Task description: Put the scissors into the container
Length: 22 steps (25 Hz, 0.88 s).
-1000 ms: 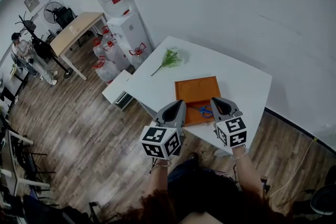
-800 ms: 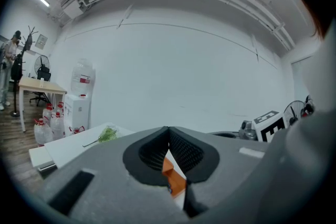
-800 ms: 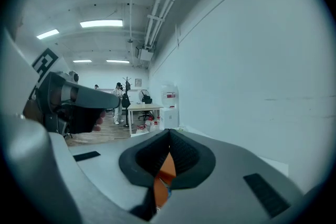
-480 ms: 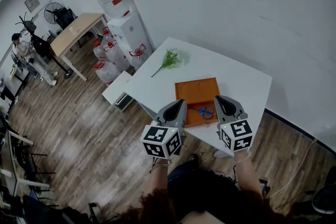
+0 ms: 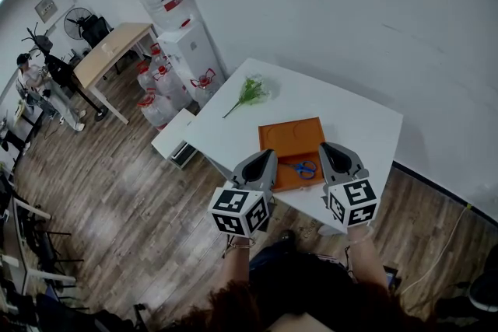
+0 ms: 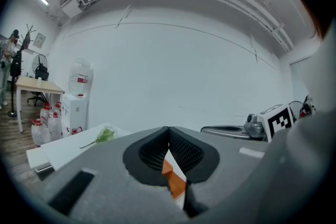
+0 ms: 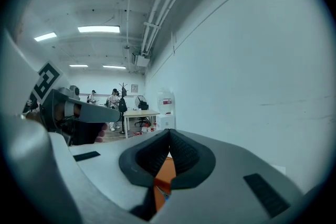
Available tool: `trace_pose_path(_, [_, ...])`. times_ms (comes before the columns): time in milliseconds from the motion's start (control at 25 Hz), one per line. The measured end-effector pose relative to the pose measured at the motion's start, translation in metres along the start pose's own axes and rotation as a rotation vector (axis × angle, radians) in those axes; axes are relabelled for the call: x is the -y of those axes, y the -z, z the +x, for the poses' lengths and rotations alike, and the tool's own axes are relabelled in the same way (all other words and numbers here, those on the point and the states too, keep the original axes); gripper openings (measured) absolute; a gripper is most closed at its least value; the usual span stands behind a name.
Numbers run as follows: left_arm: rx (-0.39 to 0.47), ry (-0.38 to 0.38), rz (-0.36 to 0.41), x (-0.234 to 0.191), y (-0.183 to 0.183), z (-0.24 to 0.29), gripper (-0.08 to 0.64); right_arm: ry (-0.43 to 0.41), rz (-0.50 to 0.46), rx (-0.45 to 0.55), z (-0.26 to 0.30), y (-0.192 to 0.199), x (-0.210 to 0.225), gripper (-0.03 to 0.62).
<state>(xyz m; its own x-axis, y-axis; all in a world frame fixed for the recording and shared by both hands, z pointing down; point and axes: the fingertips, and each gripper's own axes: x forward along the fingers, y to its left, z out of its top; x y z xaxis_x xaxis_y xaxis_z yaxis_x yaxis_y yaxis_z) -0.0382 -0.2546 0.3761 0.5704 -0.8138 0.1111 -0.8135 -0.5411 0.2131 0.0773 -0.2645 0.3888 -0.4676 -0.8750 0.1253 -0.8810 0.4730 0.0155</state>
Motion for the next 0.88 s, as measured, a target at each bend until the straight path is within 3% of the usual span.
trace_pose_path(880, [-0.02,0.024,0.002,-0.004,0.005,0.011,0.015,0.007,0.0,-0.013,0.013,0.006,-0.001,-0.002])
